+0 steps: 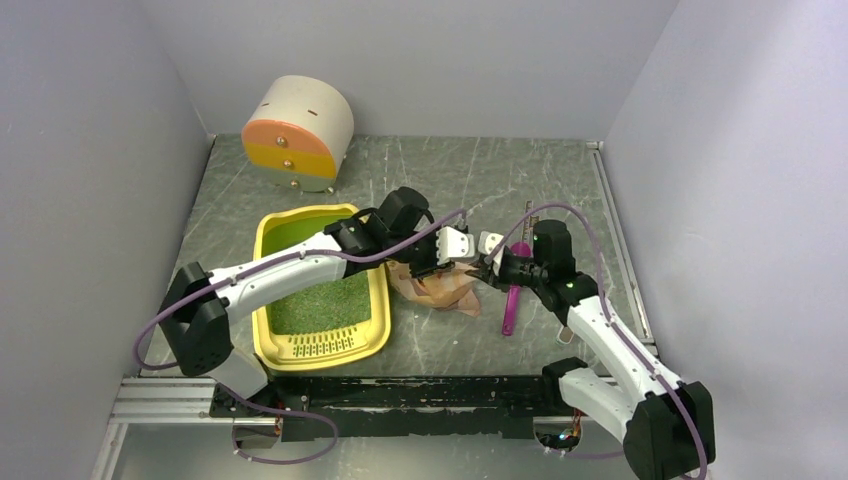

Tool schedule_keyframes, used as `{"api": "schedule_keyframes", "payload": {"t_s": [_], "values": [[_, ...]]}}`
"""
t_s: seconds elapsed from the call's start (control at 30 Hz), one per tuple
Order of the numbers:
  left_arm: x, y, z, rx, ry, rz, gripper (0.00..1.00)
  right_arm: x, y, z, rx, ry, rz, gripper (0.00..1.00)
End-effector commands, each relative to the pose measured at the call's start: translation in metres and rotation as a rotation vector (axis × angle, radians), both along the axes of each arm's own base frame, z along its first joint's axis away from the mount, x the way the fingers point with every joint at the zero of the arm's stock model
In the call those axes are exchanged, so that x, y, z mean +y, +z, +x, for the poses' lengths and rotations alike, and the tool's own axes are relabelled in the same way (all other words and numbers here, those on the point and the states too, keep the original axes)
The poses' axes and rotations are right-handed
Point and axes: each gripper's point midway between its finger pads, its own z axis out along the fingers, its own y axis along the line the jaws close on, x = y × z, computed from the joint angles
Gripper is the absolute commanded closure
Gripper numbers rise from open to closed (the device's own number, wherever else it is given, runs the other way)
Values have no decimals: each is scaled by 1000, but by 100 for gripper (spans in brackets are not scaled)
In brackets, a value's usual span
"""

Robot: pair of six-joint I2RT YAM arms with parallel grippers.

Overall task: Fill the litter box with clean litter
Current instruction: Close the cat litter bag at the center of the board.

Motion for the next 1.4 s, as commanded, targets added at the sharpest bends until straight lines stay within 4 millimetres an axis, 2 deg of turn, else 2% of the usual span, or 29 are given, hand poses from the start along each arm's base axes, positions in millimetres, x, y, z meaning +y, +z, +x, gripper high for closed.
{"api": "schedule_keyframes", "payload": {"t_s": [0.0, 0.17, 0.3, 0.4, 0.47, 0.6, 0.7, 0.8, 0.93, 1.17, 1.23, 1.3, 1.37], "values": [[2, 22, 13, -49, 43, -58, 55, 5, -5, -7, 25, 42, 8, 90], [28, 11, 34, 1, 69, -59, 42, -2, -5, -2, 12, -38, 10, 95], [39, -13, 40, 59, 23, 51, 40, -2, 6, 10, 41, -116, 64, 100], [44, -33, 34, 126, -24, 132, 41, 2, 9, 15, 93, -126, 94, 100], [46, -45, 33, 160, -34, 177, 44, 3, 7, 15, 123, -112, 94, 100], [56, -57, 41, 180, 32, 238, 59, 0, 16, 20, 100, -143, 129, 100], [60, -45, 47, 155, 77, 207, 74, -12, 26, 28, 73, -228, 166, 100], [68, -27, 47, 109, 106, 183, 88, -33, 32, 41, 97, -335, 195, 100], [76, -14, 35, 86, 94, 151, 93, -53, 29, 44, 173, -391, 212, 100], [82, -32, 23, 159, 68, 206, 95, -51, 24, 39, 183, -355, 205, 100], [79, -32, 24, 162, 74, 194, 95, -52, 29, 41, 170, -369, 210, 90], [76, -29, 26, 154, 83, 168, 94, -50, 39, 38, 150, -354, 229, 69], [73, -25, 29, 145, 91, 144, 84, -51, 52, 40, 144, -390, 282, 54]]}}
